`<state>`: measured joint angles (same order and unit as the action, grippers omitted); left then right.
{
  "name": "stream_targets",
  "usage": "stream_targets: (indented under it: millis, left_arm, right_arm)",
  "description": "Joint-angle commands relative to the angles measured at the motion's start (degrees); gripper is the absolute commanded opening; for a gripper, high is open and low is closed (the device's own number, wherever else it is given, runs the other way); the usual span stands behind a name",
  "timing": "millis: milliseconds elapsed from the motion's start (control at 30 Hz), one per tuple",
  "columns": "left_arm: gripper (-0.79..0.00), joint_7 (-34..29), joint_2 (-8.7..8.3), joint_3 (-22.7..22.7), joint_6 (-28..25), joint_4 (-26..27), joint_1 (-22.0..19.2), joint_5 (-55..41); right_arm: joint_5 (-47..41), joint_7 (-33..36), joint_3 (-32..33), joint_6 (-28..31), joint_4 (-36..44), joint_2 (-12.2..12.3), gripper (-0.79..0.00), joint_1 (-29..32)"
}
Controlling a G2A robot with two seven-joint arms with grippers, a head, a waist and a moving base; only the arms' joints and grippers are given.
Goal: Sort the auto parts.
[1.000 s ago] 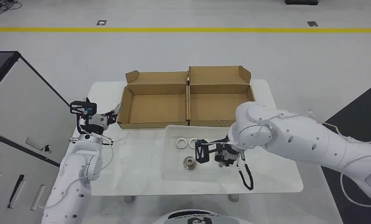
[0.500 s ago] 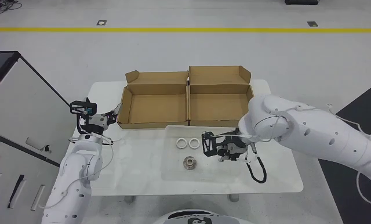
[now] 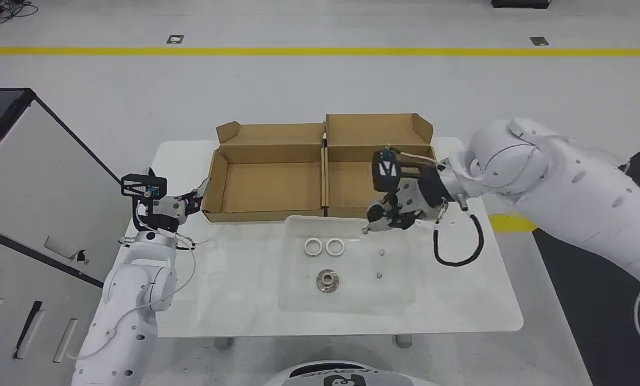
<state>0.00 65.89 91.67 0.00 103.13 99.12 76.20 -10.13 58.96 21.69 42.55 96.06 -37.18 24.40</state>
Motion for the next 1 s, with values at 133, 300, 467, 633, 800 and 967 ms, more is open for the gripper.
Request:
stream_targets:
  millis: [133, 300, 467, 633, 800, 967]
  left_arm:
    - [0.000, 0.00, 0.00, 0.00, 0.00, 0.00, 0.00, 0.00]
    - [0.000, 0.00, 0.00, 0.00, 0.00, 0.00, 0.00, 0.00]
    - [0.000, 0.00, 0.00, 0.00, 0.00, 0.00, 0.00, 0.00]
    - [0.000, 0.00, 0.00, 0.00, 0.00, 0.00, 0.00, 0.00]
    - [0.000, 0.00, 0.00, 0.00, 0.00, 0.00, 0.00, 0.00]
    - [0.000, 0.00, 0.00, 0.00, 0.00, 0.00, 0.00, 0.00]
  right_arm:
    - [-14.23, -2.52, 1.80, 5.31, -1.69, 1.19, -0.785, 0.00]
    - [-23.36, -6.35, 0.53, 9.15, -0.48, 1.52, -0.785, -0.88]
    - [-29.34, -11.23, -1.52, 14.03, 1.82, 1.66, -0.785, -2.31]
    - [-35.55, -12.65, -2.10, 15.45, 4.57, 1.77, -0.785, -3.31]
    - [-35.55, -12.65, -2.10, 15.45, 4.57, 1.77, -0.785, -3.31]
    - [-35.55, -12.65, -2.10, 15.45, 4.57, 1.77, -0.785, -3.31]
